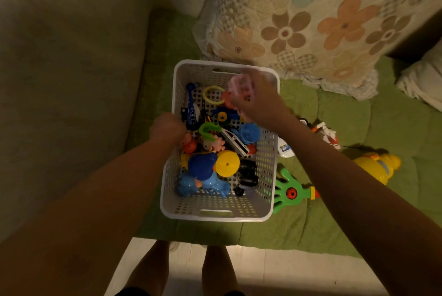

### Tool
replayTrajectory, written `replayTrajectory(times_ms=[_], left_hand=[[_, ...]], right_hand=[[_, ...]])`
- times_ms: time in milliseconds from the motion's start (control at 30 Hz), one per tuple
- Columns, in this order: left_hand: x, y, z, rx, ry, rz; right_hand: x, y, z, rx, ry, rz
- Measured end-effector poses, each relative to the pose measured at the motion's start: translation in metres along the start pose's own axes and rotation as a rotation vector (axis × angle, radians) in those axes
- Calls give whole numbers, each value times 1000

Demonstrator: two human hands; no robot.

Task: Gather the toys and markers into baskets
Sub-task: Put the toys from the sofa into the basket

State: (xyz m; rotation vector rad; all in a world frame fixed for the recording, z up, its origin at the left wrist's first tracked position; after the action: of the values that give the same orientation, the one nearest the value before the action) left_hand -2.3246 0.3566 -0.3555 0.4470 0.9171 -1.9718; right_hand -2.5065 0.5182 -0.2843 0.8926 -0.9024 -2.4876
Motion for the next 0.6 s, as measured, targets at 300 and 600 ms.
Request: replayTrajectory(times_ms=[300, 600], left_hand=[[-1, -2, 1, -7, 10, -4], [-3, -4, 2, 22, 0, -8]], right_hand=[[-5, -43, -75, -501, 135, -41], [9, -13, 69, -69, -545, -41]])
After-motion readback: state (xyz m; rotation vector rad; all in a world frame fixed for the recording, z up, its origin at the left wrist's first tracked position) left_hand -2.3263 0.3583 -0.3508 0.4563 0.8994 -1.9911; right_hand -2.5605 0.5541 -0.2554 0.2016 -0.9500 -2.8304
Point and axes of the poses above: each hand's wrist, its own x-axis towards the middle knuckle, its own z-axis out of the back of the hand, y = z × x, the point moved 9 cm from there along x, towards the middle knuckle, and after that the axes turned 13 degrees about -z, right-handed, at the moved point
